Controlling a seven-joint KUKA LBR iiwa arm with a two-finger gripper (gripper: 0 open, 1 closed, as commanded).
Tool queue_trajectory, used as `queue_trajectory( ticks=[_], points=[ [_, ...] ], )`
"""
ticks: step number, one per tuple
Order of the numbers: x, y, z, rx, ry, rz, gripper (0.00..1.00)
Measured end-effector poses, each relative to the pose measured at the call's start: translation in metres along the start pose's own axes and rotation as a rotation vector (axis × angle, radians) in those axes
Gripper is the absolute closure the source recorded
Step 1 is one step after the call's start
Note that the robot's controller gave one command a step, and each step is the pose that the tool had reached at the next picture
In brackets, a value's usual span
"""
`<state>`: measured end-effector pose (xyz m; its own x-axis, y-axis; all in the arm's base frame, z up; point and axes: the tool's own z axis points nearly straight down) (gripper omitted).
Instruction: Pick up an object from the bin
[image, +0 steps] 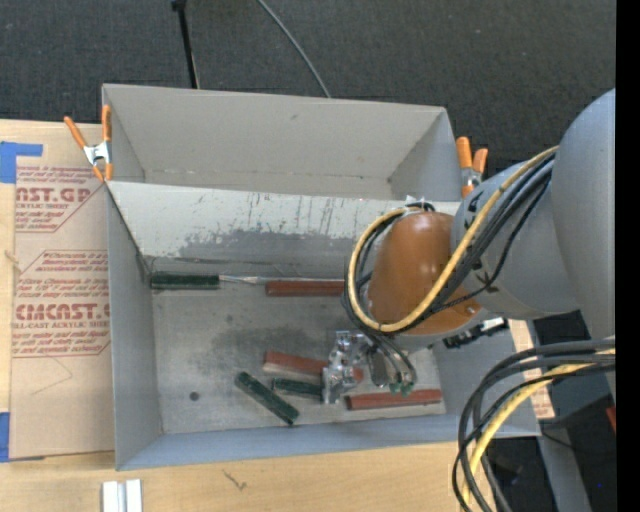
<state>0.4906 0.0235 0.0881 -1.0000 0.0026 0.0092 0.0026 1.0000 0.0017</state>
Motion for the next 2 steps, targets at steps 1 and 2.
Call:
queue_trajectory(
  ticks=[1, 2],
  points=[
    [-0.0003, -0.0002, 0.0038, 0.000, 0.002, -0.007, 1.00],
    [-0.0020, -0.0003, 0.0057, -0.002, 0.000, 0.009, 1.00]
  ],
)
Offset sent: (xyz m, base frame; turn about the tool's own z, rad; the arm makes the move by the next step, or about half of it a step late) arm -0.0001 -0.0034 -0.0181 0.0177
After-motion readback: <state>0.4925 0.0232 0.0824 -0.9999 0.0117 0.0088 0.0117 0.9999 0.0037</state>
